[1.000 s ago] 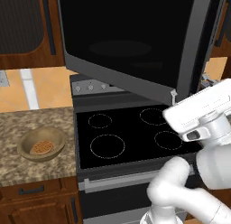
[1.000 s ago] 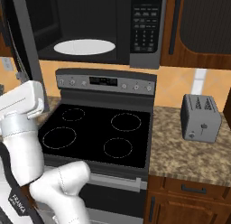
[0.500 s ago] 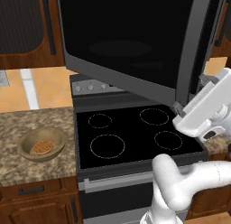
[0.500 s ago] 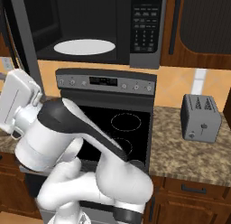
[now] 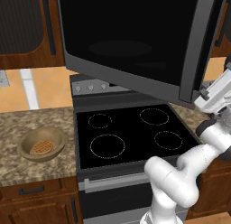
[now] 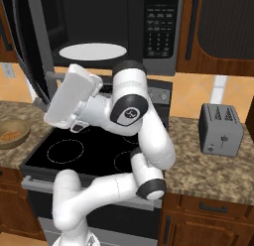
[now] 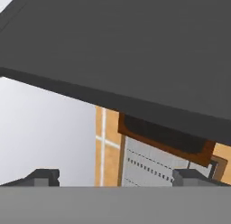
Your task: Open the microwave, place the bowl with waffle inside the microwave, then close the microwave door and turn it on.
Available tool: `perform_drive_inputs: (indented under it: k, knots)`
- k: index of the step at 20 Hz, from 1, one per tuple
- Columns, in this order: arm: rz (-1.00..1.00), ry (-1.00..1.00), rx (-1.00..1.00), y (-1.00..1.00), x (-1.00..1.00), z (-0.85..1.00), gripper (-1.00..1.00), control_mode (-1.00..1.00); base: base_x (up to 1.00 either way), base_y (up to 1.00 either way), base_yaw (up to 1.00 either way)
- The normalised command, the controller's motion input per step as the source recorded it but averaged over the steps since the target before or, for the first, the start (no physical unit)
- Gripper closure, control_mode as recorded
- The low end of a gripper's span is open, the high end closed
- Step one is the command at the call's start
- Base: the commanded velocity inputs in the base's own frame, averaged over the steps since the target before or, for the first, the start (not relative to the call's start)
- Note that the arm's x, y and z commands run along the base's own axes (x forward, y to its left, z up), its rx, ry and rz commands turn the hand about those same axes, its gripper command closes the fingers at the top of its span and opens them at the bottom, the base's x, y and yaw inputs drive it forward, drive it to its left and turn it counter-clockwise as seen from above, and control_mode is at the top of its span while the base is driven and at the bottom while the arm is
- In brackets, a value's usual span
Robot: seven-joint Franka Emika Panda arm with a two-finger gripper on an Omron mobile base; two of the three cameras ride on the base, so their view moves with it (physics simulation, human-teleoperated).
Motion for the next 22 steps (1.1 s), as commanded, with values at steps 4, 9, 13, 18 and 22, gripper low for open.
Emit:
perform_drive_inputs:
  k: [4,9,13,18,22]
  knots:
    - [0.02,-0.41,-0.04,-0.91,-0.70,-0.01,-1.00,-1.00,0.00,0.00,0.00]
    - [0.03,-0.33,-0.13,-0.83,-0.27,0.08,-1.00,-1.00,0.00,0.00,0.00]
    - [0.00,-0.04,-0.13,-0.96,0.79,-0.01,-1.00,-1.00,0.00,0.00,0.00]
    - [-0.13,0.11,-0.04,-0.27,1.00,-0.04,-1.00,-1.00,0.00,0.00,0.00]
    - [-0.26,0.03,-0.13,0.36,0.57,0.00,-1.00,-1.00,0.00,0.00,0.00]
